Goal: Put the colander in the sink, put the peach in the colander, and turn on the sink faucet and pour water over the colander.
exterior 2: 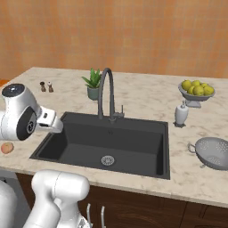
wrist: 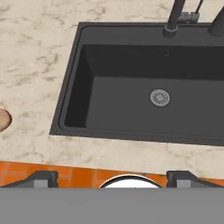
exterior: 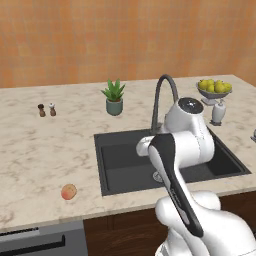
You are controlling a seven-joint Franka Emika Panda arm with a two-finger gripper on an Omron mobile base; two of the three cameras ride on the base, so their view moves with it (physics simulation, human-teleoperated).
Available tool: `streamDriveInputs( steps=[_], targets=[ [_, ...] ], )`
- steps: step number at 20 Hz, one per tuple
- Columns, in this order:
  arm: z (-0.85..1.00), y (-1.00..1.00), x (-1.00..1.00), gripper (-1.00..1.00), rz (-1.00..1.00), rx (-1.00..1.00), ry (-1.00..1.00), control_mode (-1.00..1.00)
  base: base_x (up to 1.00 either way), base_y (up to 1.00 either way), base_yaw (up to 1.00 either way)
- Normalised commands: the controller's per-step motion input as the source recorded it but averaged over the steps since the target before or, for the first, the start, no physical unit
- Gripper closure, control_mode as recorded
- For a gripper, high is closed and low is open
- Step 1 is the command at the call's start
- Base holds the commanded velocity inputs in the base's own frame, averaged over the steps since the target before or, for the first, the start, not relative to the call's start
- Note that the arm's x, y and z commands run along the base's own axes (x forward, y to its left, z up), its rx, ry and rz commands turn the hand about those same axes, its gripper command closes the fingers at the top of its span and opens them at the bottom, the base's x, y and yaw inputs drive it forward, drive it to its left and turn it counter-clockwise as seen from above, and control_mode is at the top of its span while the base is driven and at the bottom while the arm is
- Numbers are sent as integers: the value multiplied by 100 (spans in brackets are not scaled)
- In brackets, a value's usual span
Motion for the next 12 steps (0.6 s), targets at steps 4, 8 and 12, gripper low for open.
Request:
streamDriveInputs(
  steps=[4,8,12],
  targets=[
    [-10,96,-9,-100,0,0,19,-100,0,0,0],
    [-8,91,1,-100,0,0,14,-100,0,0,0],
    [-20,83,0,-100,-2,0,8,-100,0,0,0]
  ],
)
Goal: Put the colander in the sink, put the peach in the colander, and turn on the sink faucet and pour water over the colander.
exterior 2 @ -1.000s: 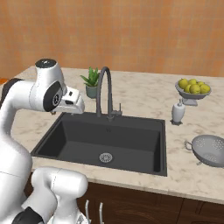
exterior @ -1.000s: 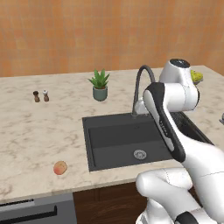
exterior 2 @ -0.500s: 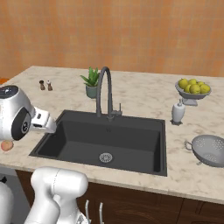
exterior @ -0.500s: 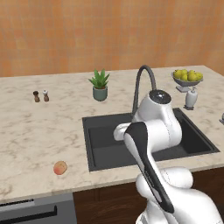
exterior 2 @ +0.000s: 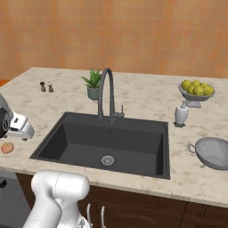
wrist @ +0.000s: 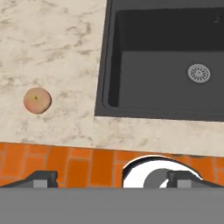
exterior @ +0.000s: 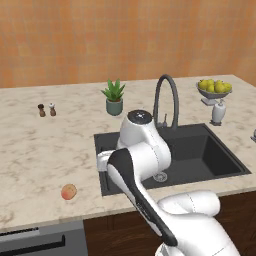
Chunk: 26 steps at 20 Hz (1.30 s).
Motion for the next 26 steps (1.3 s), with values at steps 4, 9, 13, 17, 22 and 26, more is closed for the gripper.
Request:
streamDriveInputs(
  steps=[4,9,13,17,22,26],
  targets=[
    [-23,91,19,-100,-11,0,2,-100,0,0,0],
    [-28,66,21,-100,-5,0,5,-100,0,0,0],
    [-37,45,17,-100,0,1,3,-100,0,0,0],
    [-31,42,27,-100,0,4,0,-100,0,0,0],
    [-45,39,30,-100,0,1,0,-100,0,0,0],
    [-35,32,48,-100,0,4,0,-100,0,0,0]
  ],
)
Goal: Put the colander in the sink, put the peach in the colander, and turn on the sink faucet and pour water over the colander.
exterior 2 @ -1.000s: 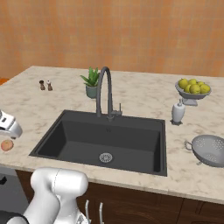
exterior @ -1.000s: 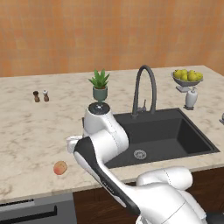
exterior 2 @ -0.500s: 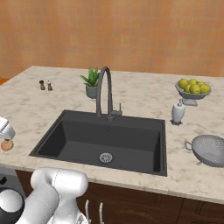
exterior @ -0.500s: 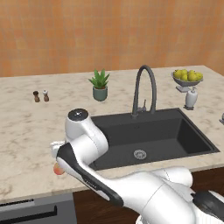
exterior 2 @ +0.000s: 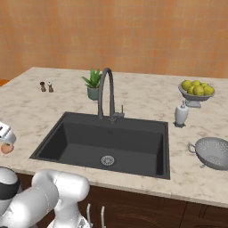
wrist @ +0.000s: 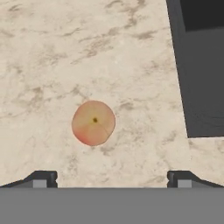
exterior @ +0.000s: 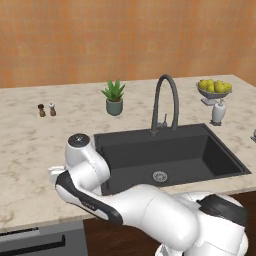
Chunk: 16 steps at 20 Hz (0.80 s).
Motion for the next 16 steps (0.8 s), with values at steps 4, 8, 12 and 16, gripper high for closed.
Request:
streamDriveInputs(
  steps=[4,8,12,16],
  targets=[
    [-34,26,45,-100,0,5,2,-100,0,0,0],
    [-32,29,37,-100,0,1,8,-100,0,0,0],
    [-32,21,24,-100,-1,0,10,-100,0,0,0],
    [-25,14,3,-100,-3,0,8,-100,0,0,0]
  ],
)
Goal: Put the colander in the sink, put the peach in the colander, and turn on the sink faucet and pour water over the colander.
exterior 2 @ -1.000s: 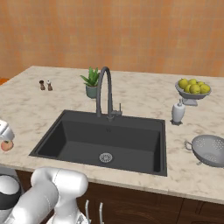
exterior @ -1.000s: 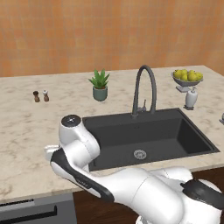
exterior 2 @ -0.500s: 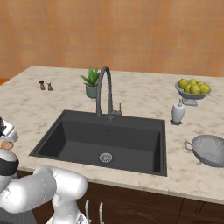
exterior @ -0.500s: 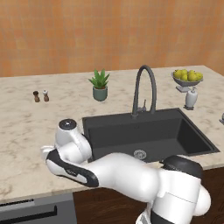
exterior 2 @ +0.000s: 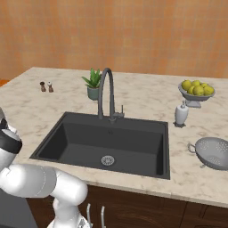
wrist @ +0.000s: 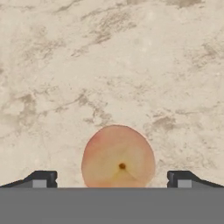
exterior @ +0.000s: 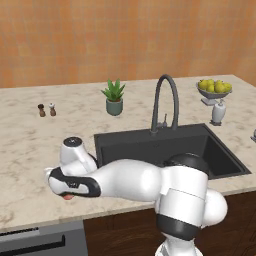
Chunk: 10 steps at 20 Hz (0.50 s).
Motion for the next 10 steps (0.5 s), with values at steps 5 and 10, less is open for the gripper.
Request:
streamDriveInputs(
  steps=[5,10],
  targets=[
    [-22,0,0,-100,-7,0,0,-100,0,0,0],
    [-33,0,0,-100,-4,-1,0,-100,0,0,0]
  ],
)
